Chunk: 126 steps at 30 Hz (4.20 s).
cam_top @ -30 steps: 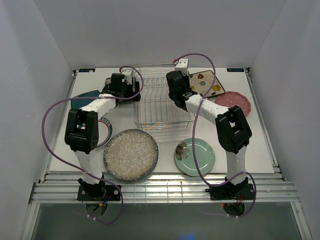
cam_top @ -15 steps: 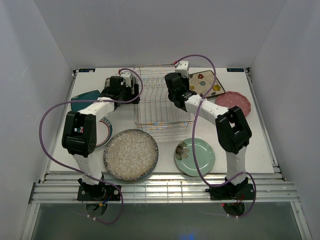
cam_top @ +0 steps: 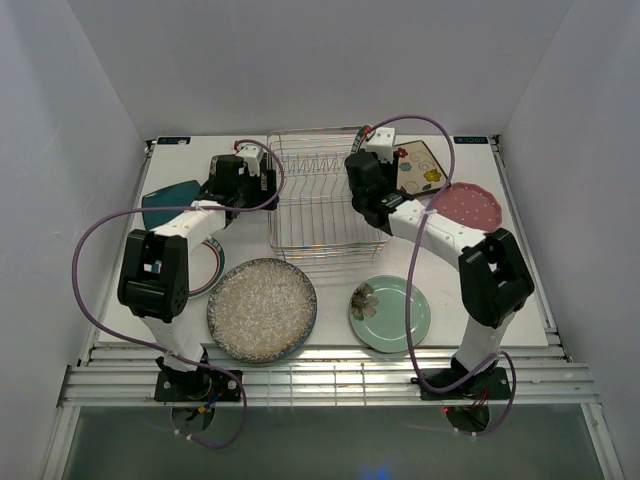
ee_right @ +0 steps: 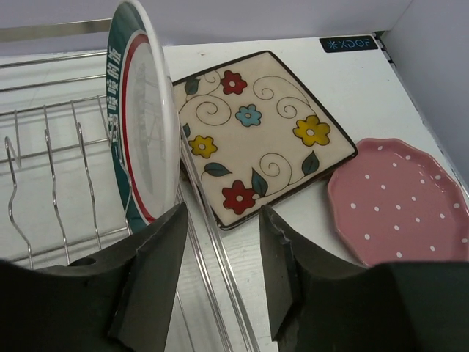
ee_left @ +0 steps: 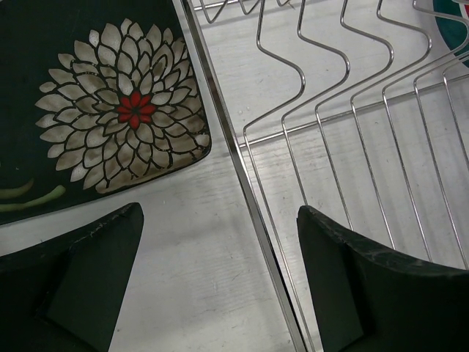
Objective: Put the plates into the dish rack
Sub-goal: Insert the plate into the dish rack, then pick up the plate from the corner of the board.
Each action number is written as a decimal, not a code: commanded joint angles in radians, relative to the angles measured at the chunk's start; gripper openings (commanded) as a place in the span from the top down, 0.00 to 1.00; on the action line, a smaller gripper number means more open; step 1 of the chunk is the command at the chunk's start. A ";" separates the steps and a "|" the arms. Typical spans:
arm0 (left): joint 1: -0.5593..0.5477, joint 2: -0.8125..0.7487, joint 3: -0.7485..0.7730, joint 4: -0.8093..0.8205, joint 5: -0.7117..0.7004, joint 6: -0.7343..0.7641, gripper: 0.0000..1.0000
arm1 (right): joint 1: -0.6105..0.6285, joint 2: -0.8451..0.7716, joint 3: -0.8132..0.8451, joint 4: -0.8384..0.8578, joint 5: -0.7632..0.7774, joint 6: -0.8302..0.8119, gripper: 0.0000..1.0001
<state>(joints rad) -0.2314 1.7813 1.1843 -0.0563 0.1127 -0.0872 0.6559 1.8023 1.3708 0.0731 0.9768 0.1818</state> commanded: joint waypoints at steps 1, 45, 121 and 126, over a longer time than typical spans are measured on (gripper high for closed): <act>-0.005 -0.079 -0.015 0.033 0.013 0.010 0.04 | 0.005 -0.107 -0.087 0.106 -0.058 0.004 0.47; -0.008 0.000 0.003 0.081 0.067 0.026 0.78 | -0.084 -0.173 -0.450 0.203 -0.395 0.107 0.87; -0.022 -0.631 -0.502 0.535 0.033 0.033 0.02 | -0.093 -1.259 -1.075 0.025 -0.273 0.636 0.10; -0.022 -0.652 -0.512 0.535 0.048 0.023 0.02 | -0.093 -1.170 -0.978 -0.104 -0.237 0.731 0.10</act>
<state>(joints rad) -0.2512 1.1755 0.6849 0.4576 0.1394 -0.0502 0.5663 0.5930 0.3153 0.0364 0.6975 0.8246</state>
